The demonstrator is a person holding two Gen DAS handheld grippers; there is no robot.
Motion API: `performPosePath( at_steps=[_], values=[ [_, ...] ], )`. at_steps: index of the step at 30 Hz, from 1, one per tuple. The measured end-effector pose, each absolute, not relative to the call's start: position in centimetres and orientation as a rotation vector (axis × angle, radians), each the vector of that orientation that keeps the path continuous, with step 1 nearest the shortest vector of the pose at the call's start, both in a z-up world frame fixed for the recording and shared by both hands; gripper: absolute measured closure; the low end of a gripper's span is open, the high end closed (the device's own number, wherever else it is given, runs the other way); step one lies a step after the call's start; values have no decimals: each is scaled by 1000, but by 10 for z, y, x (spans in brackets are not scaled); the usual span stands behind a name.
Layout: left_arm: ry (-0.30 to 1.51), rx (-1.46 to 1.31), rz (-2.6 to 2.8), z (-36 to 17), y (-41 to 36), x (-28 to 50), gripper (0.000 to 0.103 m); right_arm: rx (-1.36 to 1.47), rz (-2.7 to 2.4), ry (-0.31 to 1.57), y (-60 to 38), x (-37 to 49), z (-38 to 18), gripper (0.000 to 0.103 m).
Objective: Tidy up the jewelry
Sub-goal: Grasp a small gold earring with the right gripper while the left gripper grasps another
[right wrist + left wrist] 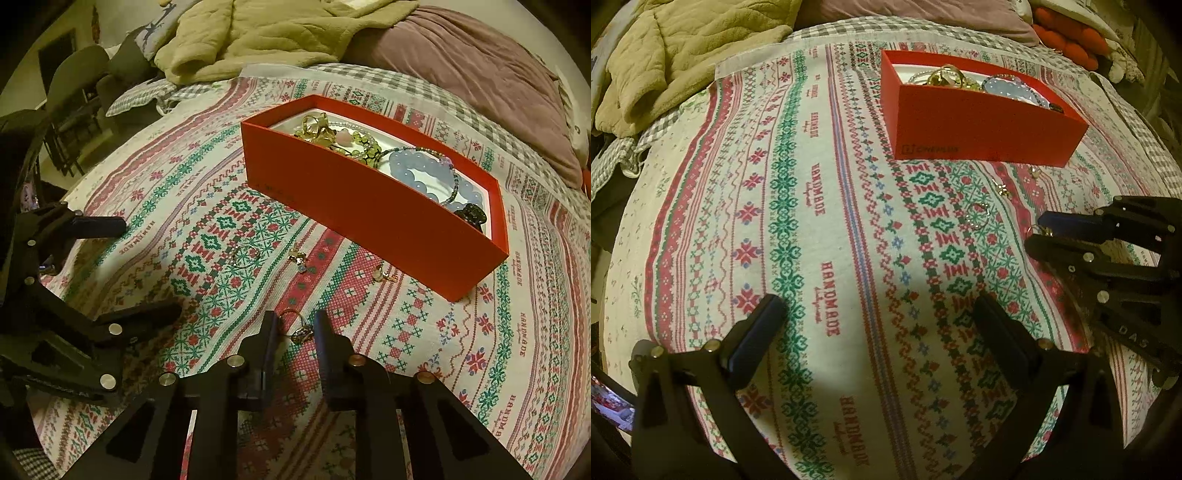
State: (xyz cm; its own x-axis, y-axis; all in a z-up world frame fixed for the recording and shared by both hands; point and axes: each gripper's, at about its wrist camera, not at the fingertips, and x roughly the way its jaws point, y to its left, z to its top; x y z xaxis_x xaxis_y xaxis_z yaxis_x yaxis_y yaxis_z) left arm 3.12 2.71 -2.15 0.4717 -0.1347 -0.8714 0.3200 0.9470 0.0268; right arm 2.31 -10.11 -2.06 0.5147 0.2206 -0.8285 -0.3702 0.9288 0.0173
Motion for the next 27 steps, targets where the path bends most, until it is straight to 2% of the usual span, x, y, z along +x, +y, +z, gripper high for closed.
performPosePath(
  at_steps=[4,7,9,16,27],
  values=[
    [1019,216,-326,-19,16,30,11,-163,345,971,-106,22,-16,83],
    [1004,210,-374,-17,7,31,22,-151,335,965,-112,20,-12,83],
    [991,205,-406,-16,1,33,34,-138,329,962,-117,19,-8,83],
    [987,173,-440,-17,-11,41,47,-104,307,971,-134,17,-4,83],
    [963,180,-485,-19,-23,43,74,-94,288,992,-146,15,-6,83]
  ],
)
